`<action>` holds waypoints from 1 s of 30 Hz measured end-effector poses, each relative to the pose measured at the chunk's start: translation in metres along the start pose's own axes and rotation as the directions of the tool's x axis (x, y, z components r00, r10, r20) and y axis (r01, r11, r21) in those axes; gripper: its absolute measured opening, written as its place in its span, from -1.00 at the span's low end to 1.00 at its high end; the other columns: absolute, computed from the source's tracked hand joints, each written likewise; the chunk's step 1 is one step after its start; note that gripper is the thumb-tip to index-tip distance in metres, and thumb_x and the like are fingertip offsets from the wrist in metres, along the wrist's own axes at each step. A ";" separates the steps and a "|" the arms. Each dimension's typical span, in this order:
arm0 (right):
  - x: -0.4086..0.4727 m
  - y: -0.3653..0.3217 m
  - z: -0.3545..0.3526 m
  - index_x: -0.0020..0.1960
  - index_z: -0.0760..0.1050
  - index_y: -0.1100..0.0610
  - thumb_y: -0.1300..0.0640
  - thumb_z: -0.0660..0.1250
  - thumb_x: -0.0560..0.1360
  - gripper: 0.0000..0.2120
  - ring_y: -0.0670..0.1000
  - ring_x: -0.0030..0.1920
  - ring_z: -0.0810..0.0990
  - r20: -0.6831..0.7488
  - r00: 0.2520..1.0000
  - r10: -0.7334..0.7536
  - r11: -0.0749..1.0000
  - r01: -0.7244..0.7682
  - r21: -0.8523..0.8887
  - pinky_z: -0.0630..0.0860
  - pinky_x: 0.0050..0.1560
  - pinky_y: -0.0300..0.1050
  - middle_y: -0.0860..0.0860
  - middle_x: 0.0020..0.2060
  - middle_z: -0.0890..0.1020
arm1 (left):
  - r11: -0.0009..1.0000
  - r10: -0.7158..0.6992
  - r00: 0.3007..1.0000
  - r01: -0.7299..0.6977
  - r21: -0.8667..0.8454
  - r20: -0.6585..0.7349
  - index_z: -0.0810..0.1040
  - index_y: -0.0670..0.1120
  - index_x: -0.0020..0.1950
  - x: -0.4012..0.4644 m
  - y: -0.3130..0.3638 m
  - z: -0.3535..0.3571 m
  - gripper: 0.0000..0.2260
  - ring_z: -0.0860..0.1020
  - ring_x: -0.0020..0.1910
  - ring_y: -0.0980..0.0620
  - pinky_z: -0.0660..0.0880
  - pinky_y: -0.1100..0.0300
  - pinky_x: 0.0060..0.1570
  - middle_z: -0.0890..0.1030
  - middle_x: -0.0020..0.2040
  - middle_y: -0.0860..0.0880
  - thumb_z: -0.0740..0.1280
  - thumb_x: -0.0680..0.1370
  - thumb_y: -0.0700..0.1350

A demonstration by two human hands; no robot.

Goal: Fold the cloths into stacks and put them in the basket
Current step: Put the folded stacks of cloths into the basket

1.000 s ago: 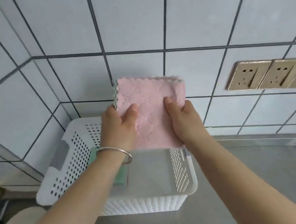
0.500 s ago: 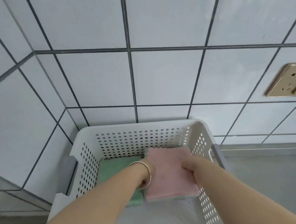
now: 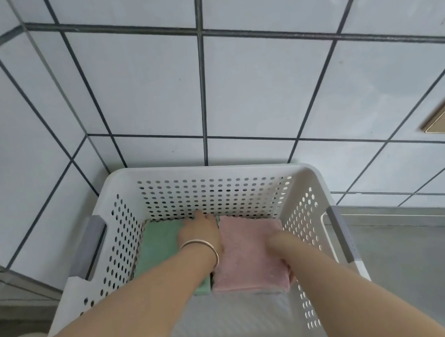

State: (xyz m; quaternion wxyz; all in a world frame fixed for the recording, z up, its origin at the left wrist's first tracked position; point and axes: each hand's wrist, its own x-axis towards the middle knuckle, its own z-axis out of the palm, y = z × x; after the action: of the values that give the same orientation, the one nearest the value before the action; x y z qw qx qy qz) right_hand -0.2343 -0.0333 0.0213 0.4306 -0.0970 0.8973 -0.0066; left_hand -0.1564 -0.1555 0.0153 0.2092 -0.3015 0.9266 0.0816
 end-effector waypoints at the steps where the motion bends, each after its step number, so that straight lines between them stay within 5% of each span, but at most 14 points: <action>1: 0.001 0.001 0.000 0.39 0.28 0.32 0.24 0.02 0.62 -0.63 0.17 0.38 0.35 -0.064 0.997 -0.046 0.999 0.045 -0.012 0.30 0.38 -0.03 0.23 0.37 0.37 | 1.000 -0.007 1.000 0.007 0.009 0.011 0.22 -0.12 0.39 0.002 -0.002 0.005 -0.49 0.40 0.23 -0.13 0.48 0.06 0.06 0.32 0.32 -0.13 0.29 0.49 -0.06; 7: -0.001 0.005 0.000 0.32 0.37 0.31 0.22 0.01 0.61 -0.65 0.18 0.28 0.46 -0.152 0.982 -0.112 0.989 0.095 -0.115 0.42 0.28 -0.01 0.21 0.29 0.47 | 0.998 0.061 0.990 -0.060 -0.009 0.124 0.12 -0.10 0.47 0.004 -0.012 0.007 -0.46 0.39 0.28 -0.12 0.45 0.07 0.22 0.27 0.39 -0.14 0.22 0.53 -0.14; 11: -0.012 0.001 -0.003 0.30 0.42 0.26 0.23 0.06 0.60 -0.67 0.13 0.27 0.48 -0.173 0.975 -0.141 0.964 0.095 -0.250 0.45 0.24 -0.06 0.15 0.26 0.50 | 0.989 0.146 0.989 -0.145 0.042 -0.033 0.23 -0.11 0.39 -0.003 -0.015 -0.001 -0.56 0.44 0.19 -0.08 0.49 0.06 0.07 0.32 0.34 -0.12 0.23 0.53 -0.18; 13: -0.020 -0.010 -0.006 0.25 0.46 0.21 0.30 0.12 0.56 -0.70 0.10 0.23 0.51 -0.275 0.945 -0.177 0.940 0.080 -0.331 0.48 0.13 -0.10 0.09 0.22 0.53 | 0.959 0.282 0.952 -0.276 0.064 -0.120 0.24 -0.11 0.38 -0.003 -0.011 0.003 -0.54 0.37 0.25 -0.07 0.49 0.06 0.10 0.30 0.37 -0.07 0.26 0.51 -0.11; 16: -0.027 -0.020 -0.006 0.27 0.41 0.21 0.30 0.19 0.52 -0.68 0.09 0.22 0.47 -0.416 0.848 -0.329 0.885 0.124 -0.448 0.49 0.05 -0.10 0.10 0.21 0.49 | 0.915 0.392 0.920 -0.390 0.098 -0.001 0.11 -0.10 0.48 -0.003 -0.004 0.015 -0.28 0.14 0.45 -0.06 0.40 -0.04 0.29 0.12 0.50 -0.01 0.31 0.43 0.13; 21: -0.009 0.003 0.018 0.49 -0.01 0.24 -0.01 0.41 0.40 -0.13 0.15 0.49 0.03 -0.144 0.886 -0.440 0.759 0.281 -0.587 0.31 0.35 0.06 0.17 0.48 0.06 | 0.924 0.322 0.923 -0.355 0.142 0.209 -0.23 -0.06 0.52 0.007 -0.008 0.037 0.01 -0.24 0.52 -0.08 0.21 -0.13 0.43 -0.28 0.53 -0.05 0.36 0.35 0.26; 24: 0.001 0.015 0.027 0.52 -0.18 0.17 0.01 0.41 0.40 -0.04 0.12 0.52 -0.15 -0.100 0.905 -0.414 0.766 0.287 -0.576 0.27 0.40 0.09 0.10 0.52 -0.14 | 0.915 0.288 0.923 -0.344 0.212 0.255 -0.33 0.01 0.49 0.006 -0.013 0.041 0.07 -0.29 0.51 -0.10 0.14 -0.11 0.46 -0.31 0.52 -0.12 0.39 0.33 0.26; 30: 0.004 0.003 0.034 0.50 -0.06 0.25 0.09 0.41 0.39 -0.12 0.16 0.45 0.09 -0.174 0.903 -0.394 0.722 0.187 -0.666 0.38 0.23 0.03 0.20 0.47 0.06 | 0.914 0.264 0.916 -0.338 0.226 0.304 -0.27 0.01 0.51 0.002 -0.008 0.024 0.01 -0.23 0.52 -0.14 0.08 -0.08 0.49 -0.23 0.53 -0.16 0.39 0.36 0.23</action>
State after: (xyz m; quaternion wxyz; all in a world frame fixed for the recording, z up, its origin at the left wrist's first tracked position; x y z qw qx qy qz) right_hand -0.2112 -0.0282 -0.0034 0.2229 -0.3753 0.8741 0.2133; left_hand -0.1447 -0.1560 -0.0074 0.3565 -0.1083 0.9277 0.0240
